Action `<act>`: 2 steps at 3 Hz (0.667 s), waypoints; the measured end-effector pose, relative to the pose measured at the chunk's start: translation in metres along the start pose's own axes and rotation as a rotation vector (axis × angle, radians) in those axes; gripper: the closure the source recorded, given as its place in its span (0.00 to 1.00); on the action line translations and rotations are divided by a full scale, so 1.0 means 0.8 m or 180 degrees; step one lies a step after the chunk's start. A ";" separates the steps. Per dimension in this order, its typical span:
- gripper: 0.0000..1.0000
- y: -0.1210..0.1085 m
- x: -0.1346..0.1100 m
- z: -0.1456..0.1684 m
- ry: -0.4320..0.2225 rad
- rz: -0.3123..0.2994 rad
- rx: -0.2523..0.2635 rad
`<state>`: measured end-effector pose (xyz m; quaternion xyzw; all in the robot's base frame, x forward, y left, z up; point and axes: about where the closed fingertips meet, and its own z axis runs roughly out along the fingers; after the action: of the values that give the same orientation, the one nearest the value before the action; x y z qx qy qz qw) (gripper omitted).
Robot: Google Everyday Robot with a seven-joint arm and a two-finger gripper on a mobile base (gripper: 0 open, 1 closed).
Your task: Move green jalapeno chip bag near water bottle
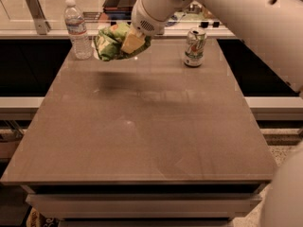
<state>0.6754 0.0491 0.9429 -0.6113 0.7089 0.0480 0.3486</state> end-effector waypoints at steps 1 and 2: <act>1.00 -0.038 0.006 0.019 0.0153 -0.0018 0.0084; 1.00 -0.064 0.016 0.042 0.0219 -0.0022 0.0111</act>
Offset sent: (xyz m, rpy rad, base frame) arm 0.0960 -0.0126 -0.0263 -0.0823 -0.0213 -0.0541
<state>0.7362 0.0425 0.9288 -0.6088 0.7191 0.0134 0.3348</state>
